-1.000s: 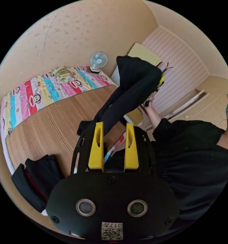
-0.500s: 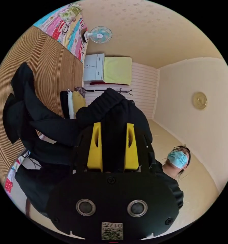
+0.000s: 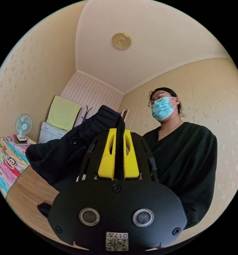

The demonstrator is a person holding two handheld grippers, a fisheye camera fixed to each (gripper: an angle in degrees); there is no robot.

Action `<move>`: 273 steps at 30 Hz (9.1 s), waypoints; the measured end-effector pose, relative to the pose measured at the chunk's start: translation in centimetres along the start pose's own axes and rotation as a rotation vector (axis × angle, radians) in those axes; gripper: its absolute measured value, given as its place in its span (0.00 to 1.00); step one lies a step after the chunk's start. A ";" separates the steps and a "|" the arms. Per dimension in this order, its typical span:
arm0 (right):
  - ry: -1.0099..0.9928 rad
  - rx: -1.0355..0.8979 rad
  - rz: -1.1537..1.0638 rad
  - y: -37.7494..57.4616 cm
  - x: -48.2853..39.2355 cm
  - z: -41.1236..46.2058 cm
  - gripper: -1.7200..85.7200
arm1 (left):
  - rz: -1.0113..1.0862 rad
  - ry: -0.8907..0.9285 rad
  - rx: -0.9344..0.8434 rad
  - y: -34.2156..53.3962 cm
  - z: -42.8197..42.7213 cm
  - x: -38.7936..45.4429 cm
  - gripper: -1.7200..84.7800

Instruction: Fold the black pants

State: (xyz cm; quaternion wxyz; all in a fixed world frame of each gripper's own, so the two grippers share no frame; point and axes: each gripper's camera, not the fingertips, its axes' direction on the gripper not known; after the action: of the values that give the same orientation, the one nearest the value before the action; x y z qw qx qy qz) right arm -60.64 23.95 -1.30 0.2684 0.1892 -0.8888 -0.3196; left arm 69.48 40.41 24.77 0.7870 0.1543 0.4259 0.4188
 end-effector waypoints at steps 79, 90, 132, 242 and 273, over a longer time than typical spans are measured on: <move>-0.192 0.436 -0.209 5.2 0.0 -22.2 0.09 | 0.101 -0.628 0.168 3.4 9.5 16.4 0.08; 0.030 0.524 0.058 11.7 3.1 -21.9 0.06 | 0.102 -0.687 0.192 1.5 10.7 19.3 0.08; 0.556 0.660 -0.217 5.1 -12.1 -18.4 0.07 | -0.058 -1.080 -0.246 3.1 14.9 16.6 0.09; 0.508 0.477 -0.407 -1.2 -49.7 -17.3 0.06 | 0.436 -0.984 0.368 -16.7 13.0 53.5 0.09; 0.867 0.565 0.653 -21.5 14.6 -22.9 0.12 | -0.569 -1.243 0.077 -27.2 -25.1 -18.2 0.11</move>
State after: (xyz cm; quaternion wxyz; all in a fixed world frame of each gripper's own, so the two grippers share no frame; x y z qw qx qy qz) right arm -54.90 -9.69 4.43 0.6292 0.0839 -0.7611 0.1334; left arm 58.53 6.77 3.51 0.9587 0.2763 -0.0663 0.0140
